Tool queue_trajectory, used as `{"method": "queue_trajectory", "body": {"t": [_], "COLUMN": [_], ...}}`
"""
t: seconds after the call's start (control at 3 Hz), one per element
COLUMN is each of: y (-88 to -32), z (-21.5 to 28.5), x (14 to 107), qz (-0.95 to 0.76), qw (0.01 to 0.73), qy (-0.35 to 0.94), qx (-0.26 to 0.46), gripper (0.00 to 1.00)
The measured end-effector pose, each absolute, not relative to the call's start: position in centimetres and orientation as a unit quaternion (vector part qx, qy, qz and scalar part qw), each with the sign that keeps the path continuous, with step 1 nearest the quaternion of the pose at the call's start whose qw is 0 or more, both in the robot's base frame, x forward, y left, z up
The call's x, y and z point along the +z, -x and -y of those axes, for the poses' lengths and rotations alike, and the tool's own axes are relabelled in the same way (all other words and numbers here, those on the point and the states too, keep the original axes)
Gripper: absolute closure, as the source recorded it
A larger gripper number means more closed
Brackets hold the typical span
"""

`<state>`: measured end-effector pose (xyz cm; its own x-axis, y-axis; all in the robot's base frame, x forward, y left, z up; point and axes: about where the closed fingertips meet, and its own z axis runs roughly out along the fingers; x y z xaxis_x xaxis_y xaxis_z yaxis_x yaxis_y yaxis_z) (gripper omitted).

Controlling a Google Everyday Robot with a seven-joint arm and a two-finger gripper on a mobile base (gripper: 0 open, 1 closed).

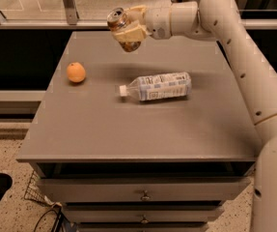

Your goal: Place orange can upright

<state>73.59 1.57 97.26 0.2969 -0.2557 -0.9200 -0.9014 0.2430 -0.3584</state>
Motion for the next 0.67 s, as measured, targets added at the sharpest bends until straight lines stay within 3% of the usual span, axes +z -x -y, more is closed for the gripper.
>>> {"method": "queue_trajectory", "body": {"t": [0.67], "y": [-70.5], "z": [-2.2], "x": [96.2], "qz": [-0.565], "qw": [0.601], "qy": [0.487], "qx": [0.286], "gripper": [1.00]}}
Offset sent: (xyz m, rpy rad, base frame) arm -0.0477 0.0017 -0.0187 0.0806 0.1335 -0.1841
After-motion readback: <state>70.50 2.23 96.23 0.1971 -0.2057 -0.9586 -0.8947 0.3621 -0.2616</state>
